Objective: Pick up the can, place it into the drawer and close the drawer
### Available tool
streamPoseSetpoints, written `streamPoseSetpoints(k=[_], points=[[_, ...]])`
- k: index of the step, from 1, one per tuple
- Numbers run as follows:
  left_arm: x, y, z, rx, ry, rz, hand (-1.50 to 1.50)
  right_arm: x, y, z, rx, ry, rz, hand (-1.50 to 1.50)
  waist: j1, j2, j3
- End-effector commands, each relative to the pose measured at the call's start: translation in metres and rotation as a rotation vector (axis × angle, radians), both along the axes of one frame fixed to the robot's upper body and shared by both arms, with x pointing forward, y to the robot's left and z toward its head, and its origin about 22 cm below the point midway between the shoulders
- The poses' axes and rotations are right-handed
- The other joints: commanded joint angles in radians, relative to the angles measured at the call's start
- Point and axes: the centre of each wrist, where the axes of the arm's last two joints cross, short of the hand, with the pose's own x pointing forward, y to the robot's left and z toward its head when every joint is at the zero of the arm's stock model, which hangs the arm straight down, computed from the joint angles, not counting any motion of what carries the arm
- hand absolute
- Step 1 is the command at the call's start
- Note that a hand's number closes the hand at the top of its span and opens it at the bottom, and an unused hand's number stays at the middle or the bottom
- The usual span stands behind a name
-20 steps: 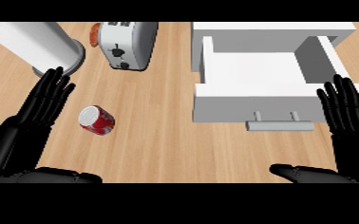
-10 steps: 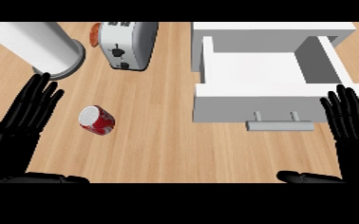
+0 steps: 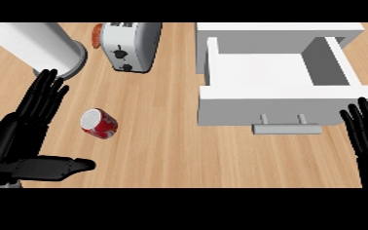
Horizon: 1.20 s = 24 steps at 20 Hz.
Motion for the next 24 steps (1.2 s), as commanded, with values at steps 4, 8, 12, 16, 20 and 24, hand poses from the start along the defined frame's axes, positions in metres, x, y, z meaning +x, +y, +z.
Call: streamPoseSetpoints(k=[4,8,12,16,20,24], points=[[0.016,-0.020,-0.048,0.015,0.014,-0.001,-1.50,-0.012,-0.013,0.005,-0.004,-0.006,-0.004,-1.50,-0.003,0.000,0.000],[0.019,0.014,-0.043,0.009,0.008,0.026,-1.50,0.011,-0.019,0.010,-0.001,-0.002,0.011,-1.50,0.002,0.000,0.000],[0.017,0.002,-0.052,0.012,0.025,0.048,-1.50,-0.009,-0.003,-0.012,-0.024,-0.004,0.003,-1.50,0.000,0.000,0.000],[0.026,0.012,-0.084,0.014,0.037,0.078,-1.50,-0.003,-0.006,-0.003,0.007,-0.012,-0.009,-1.50,-0.001,0.001,0.000],[0.022,0.013,-0.105,0.016,0.054,0.075,-1.50,0.006,0.001,-0.013,-0.001,0.001,-0.007,-1.50,0.000,0.001,0.000],[0.015,0.035,-0.111,0.043,0.055,0.092,-1.50,-0.012,-0.017,-0.008,-0.004,-0.011,-0.004,-1.50,-0.001,0.000,0.000]])
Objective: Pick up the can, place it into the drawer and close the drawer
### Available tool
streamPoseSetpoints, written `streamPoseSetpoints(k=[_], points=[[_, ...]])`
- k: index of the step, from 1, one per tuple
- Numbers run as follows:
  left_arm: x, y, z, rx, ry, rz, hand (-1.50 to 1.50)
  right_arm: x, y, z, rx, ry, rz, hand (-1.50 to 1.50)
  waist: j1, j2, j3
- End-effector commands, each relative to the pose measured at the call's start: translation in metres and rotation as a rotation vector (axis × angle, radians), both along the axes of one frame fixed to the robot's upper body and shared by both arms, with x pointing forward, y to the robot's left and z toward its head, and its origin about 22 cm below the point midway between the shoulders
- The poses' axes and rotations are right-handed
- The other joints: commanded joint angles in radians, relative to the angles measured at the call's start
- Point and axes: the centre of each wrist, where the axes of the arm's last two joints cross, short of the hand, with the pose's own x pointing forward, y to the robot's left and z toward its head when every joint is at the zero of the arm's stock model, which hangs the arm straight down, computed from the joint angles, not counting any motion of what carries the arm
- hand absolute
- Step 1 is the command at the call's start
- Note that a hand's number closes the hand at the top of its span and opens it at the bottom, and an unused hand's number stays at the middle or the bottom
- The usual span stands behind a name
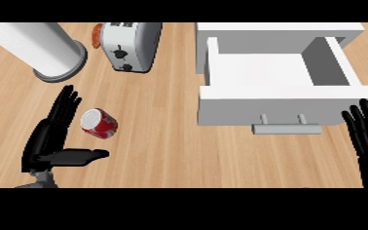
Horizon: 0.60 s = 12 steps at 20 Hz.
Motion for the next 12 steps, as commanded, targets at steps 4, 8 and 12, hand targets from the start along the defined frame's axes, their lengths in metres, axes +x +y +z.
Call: streamPoseSetpoints(k=[4,8,12], points=[[-0.006,0.024,-0.034,0.026,0.021,0.019,-1.50,0.008,-0.005,-0.001,-0.001,0.000,0.008,-1.50,0.001,0.000,0.000],[0.001,0.016,-0.050,0.012,0.014,0.009,-1.50,0.009,-0.019,0.016,-0.021,0.007,-0.008,-1.50,0.000,0.000,0.000],[-0.002,0.035,-0.056,0.015,0.033,0.021,-1.50,-0.002,-0.001,0.004,0.004,0.000,-0.002,-1.50,-0.001,0.000,0.000]])
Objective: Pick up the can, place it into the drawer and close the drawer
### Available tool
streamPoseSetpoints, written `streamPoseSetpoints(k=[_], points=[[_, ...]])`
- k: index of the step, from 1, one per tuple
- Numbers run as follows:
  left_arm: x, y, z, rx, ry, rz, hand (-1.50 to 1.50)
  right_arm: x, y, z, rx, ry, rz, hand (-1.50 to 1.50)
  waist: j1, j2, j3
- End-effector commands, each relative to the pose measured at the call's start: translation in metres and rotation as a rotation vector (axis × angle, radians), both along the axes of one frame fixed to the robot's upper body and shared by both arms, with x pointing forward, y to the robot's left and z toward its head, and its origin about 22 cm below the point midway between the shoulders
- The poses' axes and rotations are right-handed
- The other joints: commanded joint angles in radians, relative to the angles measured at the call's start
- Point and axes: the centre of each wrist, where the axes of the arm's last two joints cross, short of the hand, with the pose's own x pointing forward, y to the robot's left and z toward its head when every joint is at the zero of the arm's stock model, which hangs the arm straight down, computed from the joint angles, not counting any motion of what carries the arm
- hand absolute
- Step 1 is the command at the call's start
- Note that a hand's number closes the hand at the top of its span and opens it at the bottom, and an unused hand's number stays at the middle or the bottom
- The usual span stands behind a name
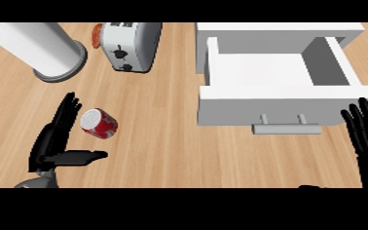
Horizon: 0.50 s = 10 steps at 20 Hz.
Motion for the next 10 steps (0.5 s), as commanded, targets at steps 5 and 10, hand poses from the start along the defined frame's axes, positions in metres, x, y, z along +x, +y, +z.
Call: streamPoseSetpoints(k=[5,10], points=[[0.012,0.017,-0.016,-0.007,0.035,0.002,-1.50,-0.005,-0.010,0.002,-0.011,0.005,-0.007,-1.50,-0.002,0.000,0.000],[-0.001,0.021,-0.030,-0.011,0.042,0.019,-1.50,-0.013,0.013,0.011,0.018,-0.013,0.007,-1.50,-0.001,-0.001,0.000]])
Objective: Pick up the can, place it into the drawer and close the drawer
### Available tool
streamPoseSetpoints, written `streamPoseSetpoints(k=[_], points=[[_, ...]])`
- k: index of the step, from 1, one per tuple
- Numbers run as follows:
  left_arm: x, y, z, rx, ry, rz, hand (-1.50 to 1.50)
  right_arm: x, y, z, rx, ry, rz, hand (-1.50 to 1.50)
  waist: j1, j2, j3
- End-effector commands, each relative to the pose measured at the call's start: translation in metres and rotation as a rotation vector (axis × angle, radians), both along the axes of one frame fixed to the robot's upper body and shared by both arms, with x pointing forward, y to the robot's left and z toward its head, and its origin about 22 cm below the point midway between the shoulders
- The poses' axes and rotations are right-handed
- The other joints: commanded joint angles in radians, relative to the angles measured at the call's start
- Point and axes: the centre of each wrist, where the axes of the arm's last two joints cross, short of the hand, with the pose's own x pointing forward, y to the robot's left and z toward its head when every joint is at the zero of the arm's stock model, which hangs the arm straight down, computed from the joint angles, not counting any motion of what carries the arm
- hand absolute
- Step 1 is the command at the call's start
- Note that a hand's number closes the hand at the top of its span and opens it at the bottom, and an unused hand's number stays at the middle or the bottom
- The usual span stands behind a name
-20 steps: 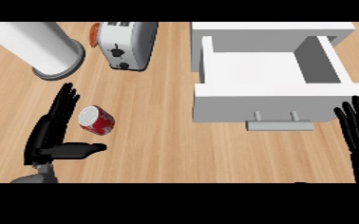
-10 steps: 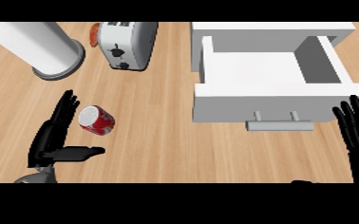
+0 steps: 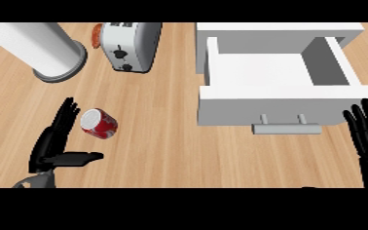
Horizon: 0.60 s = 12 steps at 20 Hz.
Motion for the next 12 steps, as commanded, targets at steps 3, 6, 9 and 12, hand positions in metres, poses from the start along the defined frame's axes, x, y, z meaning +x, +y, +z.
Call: streamPoseSetpoints(k=[3,6,9,12], points=[[0.016,0.013,0.001,-0.032,0.015,0.027,-1.50,-0.001,0.005,-0.002,-0.008,-0.001,-0.006,-1.50,-0.001,0.000,0.000],[0.004,-0.003,-0.031,-0.025,0.026,0.014,-1.50,-0.008,-0.015,-0.005,-0.002,-0.015,0.003,-1.50,-0.002,0.000,0.000],[0.022,0.023,-0.010,-0.028,0.018,0.012,-1.50,-0.003,-0.014,0.004,0.000,-0.001,0.008,-1.50,-0.002,0.000,0.000],[0.013,0.001,-0.032,-0.037,0.015,-0.005,-1.50,-0.006,0.010,0.014,0.010,-0.005,0.003,-1.50,-0.002,0.000,0.000]])
